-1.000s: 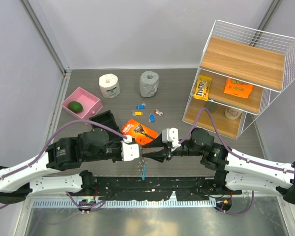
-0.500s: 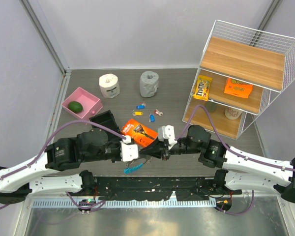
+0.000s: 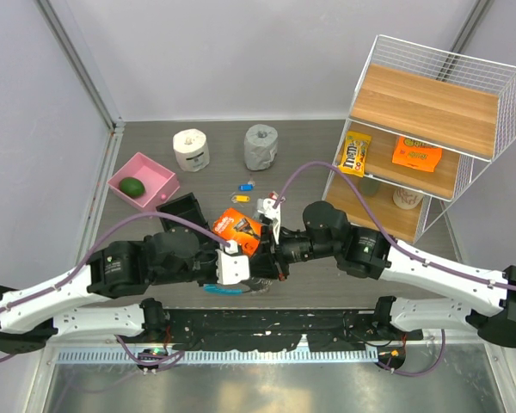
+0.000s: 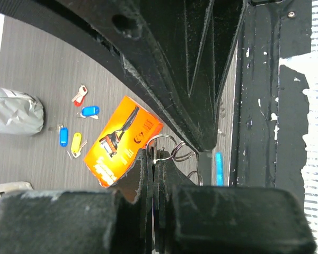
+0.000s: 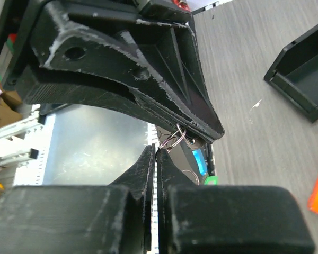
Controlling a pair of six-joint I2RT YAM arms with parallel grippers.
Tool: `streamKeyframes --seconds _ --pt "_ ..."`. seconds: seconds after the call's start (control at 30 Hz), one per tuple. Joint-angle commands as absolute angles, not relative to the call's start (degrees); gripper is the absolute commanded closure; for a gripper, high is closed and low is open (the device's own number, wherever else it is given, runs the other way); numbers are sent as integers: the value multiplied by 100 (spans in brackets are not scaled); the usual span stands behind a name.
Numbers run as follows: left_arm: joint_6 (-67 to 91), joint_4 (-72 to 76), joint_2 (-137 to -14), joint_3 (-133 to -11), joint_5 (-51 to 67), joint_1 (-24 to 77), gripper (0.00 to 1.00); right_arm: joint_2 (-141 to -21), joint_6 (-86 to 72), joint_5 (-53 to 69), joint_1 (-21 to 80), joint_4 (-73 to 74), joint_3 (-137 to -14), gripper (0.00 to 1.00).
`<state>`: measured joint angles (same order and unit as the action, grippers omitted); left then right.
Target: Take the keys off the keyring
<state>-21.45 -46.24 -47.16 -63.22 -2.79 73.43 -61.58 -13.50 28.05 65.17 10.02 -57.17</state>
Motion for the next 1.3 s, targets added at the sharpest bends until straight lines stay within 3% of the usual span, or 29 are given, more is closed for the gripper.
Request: streamKeyframes --seconds 0.0,0.13,0.17,0.2,0.27,0.43,0.63,0.8,1.27 --pt "-2145 -4104 -4658 -6372 -369 7357 100 -6257 -2477 3260 6539 765 -5792 95" --pt "-2153 -4104 -4676 -6372 -299 7374 100 -6459 -3145 3463 6372 493 -5801 91" --pt "-2153 -4096 -4676 -6381 -299 7365 100 -6486 -3294 3515 6311 362 -5775 84" --pt "-2153 -4104 -4676 -6381 -299 7365 100 -6478 -3374 3550 6267 282 -5748 68" --pt "-2145 -4104 -4676 -6372 -316 7365 100 -6356 -3192 3621 6223 36 -5643 52" --pt "-2136 -4043 -4536 -6320 -264 7365 100 -5636 -2172 3341 6223 -176 -5257 43" --pt "-2162 -3990 -4438 -6284 -193 7383 100 -4792 -810 2805 6231 -843 -4387 42" --pt "-2162 -3982 -4447 -6258 -158 7374 100 -4237 -36 2250 6231 -1966 -3359 51" --pt "-2180 -3964 -4430 -6240 -158 7365 100 -4798 852 2707 6460 -3041 -3392 64"
